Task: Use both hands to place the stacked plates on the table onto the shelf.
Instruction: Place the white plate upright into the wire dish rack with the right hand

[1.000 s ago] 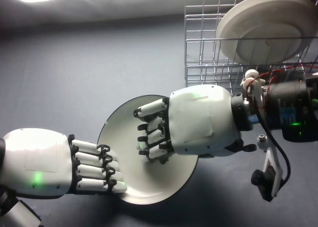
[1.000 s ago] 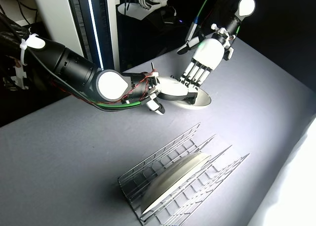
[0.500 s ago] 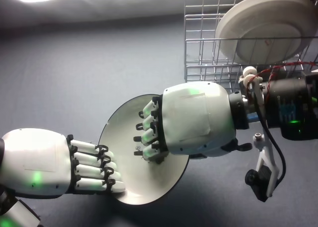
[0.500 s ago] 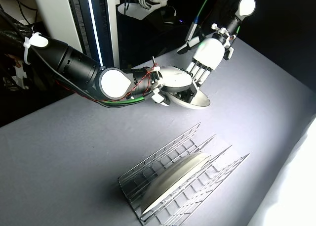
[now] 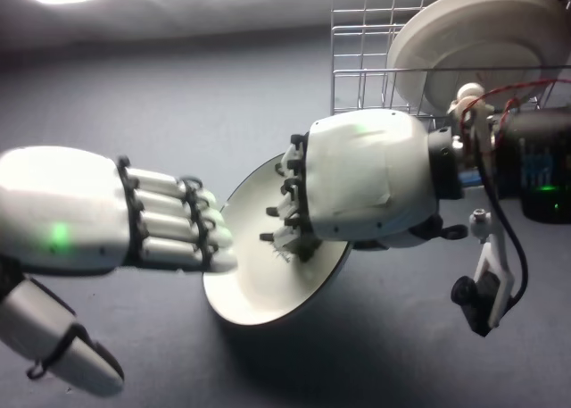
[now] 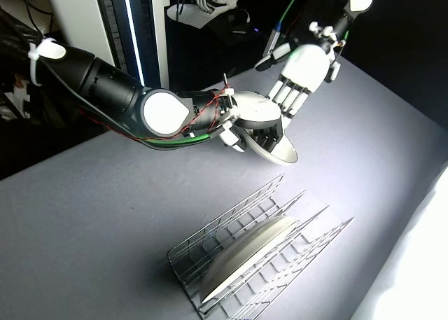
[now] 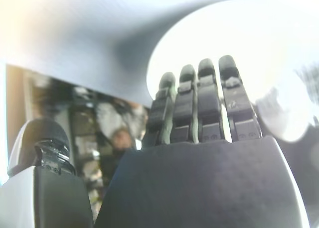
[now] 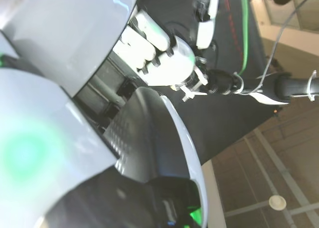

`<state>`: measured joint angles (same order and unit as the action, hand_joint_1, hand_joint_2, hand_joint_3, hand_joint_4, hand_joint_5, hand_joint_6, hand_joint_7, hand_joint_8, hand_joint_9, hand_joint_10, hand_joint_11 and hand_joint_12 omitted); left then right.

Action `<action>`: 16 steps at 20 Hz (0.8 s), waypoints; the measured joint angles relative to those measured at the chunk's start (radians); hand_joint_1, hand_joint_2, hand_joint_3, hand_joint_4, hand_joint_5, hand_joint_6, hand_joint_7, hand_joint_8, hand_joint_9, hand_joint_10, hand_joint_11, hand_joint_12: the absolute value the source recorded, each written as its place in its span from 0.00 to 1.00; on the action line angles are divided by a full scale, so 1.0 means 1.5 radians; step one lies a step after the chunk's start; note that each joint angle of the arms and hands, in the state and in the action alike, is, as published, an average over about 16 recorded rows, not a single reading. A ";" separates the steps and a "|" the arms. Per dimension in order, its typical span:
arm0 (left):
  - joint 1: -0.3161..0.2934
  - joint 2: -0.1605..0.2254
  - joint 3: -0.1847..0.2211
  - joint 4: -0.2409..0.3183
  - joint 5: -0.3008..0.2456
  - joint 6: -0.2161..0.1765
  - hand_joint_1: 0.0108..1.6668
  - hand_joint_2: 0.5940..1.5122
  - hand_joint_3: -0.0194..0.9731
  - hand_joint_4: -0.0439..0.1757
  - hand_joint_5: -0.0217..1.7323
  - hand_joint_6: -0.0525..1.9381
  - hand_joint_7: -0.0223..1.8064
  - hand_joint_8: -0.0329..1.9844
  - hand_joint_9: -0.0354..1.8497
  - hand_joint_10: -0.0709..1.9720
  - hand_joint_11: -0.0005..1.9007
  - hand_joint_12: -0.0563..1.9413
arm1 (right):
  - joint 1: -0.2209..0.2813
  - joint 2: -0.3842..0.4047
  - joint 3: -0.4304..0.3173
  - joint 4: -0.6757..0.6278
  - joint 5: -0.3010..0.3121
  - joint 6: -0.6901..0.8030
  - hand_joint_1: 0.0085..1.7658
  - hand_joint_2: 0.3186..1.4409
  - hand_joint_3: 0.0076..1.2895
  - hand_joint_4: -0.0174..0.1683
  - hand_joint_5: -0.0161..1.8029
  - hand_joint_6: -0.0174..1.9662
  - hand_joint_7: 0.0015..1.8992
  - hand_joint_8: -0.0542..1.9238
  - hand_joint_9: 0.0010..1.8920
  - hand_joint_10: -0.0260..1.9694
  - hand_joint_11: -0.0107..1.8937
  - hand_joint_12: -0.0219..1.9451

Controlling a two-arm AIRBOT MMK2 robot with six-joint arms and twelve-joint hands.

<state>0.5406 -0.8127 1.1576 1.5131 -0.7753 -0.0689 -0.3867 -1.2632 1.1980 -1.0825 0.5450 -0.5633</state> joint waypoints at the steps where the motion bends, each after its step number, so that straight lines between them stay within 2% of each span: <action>1: -0.013 0.004 0.002 -0.001 -0.001 -0.001 0.00 0.47 0.03 0.21 0.05 0.03 0.06 0.03 0.07 0.04 0.01 0.14 | 0.004 0.006 -0.005 0.004 -0.002 0.000 0.73 0.58 0.01 0.13 0.46 0.30 0.50 0.33 0.55 0.50 0.48 0.59; 7: -0.084 0.025 0.014 0.010 -0.001 -0.007 0.00 0.47 0.03 0.22 0.06 0.03 0.06 0.03 0.07 0.04 0.02 0.14 | 0.026 0.047 -0.045 0.034 -0.015 -0.002 0.74 0.58 0.01 0.11 0.49 0.37 0.53 0.38 0.55 0.52 0.47 0.59; 13: -0.131 0.037 0.020 0.037 0.011 -0.007 0.00 0.49 0.03 0.22 0.07 0.03 0.07 0.03 0.08 0.04 0.02 0.15 | 0.050 0.088 -0.093 0.089 -0.025 -0.002 0.74 0.59 0.01 0.11 0.51 0.46 0.55 0.43 0.56 0.41 0.46 0.60; 16: -0.145 0.040 0.020 0.053 0.017 -0.007 0.00 0.49 0.03 0.22 0.07 0.03 0.07 0.03 0.08 0.04 0.02 0.15 | 0.063 0.106 -0.113 0.133 -0.026 0.000 0.73 0.59 0.01 0.11 0.52 0.49 0.55 0.44 0.56 0.40 0.46 0.60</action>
<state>0.3238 -0.7522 1.1884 1.5932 -0.7504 -0.0800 -0.2928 -1.1048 1.0287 -0.8834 0.5054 -0.5630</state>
